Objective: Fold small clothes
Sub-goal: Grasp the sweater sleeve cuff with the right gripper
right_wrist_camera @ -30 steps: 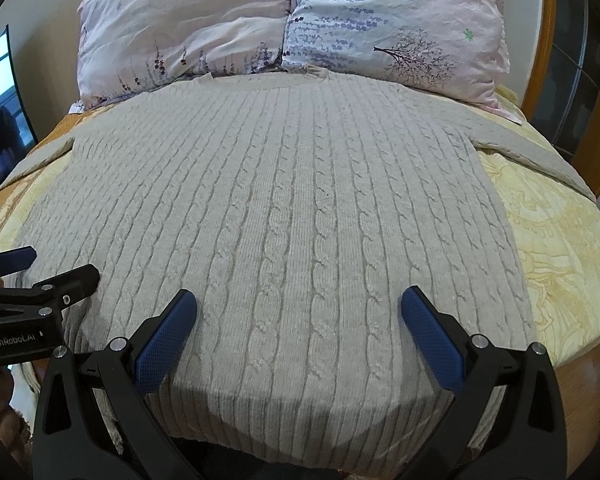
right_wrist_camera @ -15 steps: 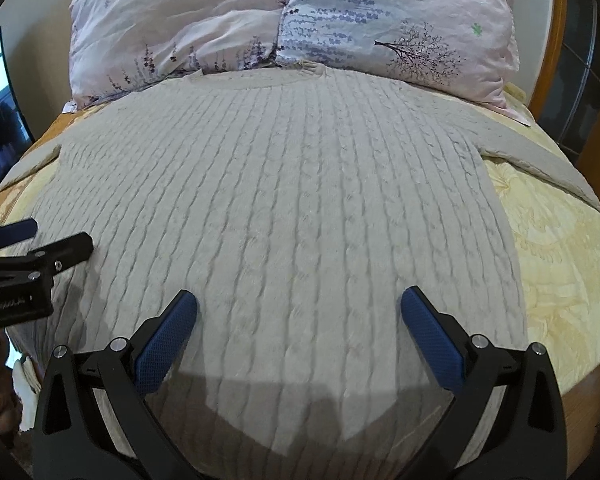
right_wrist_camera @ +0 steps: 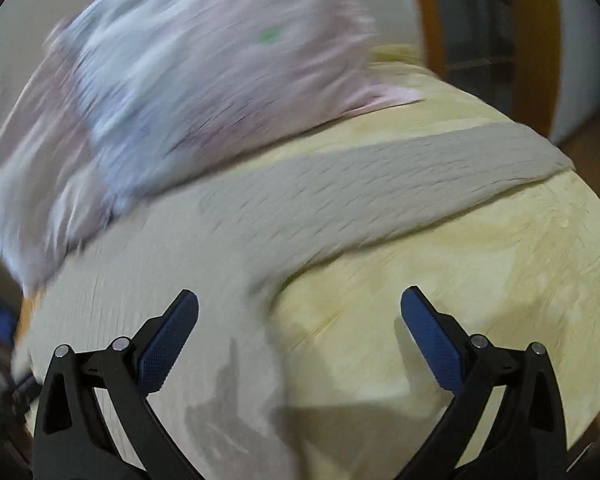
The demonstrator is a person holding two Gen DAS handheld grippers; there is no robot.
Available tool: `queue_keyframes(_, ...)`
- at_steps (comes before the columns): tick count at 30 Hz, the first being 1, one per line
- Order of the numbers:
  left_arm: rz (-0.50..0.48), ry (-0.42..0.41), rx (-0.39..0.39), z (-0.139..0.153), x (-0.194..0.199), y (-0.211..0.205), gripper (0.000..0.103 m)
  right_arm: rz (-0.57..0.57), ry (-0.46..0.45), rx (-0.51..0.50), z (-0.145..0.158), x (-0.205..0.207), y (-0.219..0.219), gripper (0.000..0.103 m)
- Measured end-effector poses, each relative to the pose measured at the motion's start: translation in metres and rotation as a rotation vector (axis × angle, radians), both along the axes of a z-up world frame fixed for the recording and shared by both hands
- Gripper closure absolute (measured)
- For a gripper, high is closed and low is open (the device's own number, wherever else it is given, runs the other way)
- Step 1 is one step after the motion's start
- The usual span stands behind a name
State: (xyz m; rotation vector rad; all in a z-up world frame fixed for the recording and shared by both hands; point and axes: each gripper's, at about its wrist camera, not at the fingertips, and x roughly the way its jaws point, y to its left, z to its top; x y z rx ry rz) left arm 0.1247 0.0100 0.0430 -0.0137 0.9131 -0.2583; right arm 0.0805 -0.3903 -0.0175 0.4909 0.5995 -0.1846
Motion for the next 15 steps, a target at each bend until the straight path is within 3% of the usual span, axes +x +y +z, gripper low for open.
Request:
queue_keyframes(2,0.013,-0.018,-0.044,0.003,0.010,0.006,0.002,-0.033,-0.025,0.118,-0.003,0.005,-0.031,0.013)
queue_keyframes(6,0.035,-0.036,0.012,0.006,0.025,0.005,0.002,-0.051,-0.008,0.316,-0.019,0.013,-0.064,0.029)
queue_keyframes(8,0.032,-0.049,0.030,0.007,0.029,0.004,0.002,-0.057,0.011,0.385,-0.029,0.017,-0.069,0.032)
queue_keyframes(13,0.019,-0.049,0.048,0.005,0.034,-0.001,0.002,-0.033,-0.021,0.405,-0.028,0.032,-0.070,0.033)
queue_keyframes(15,0.017,-0.037,0.031,0.003,0.037,-0.001,0.002,-0.053,-0.031,0.401,-0.029,0.037,-0.074,0.044)
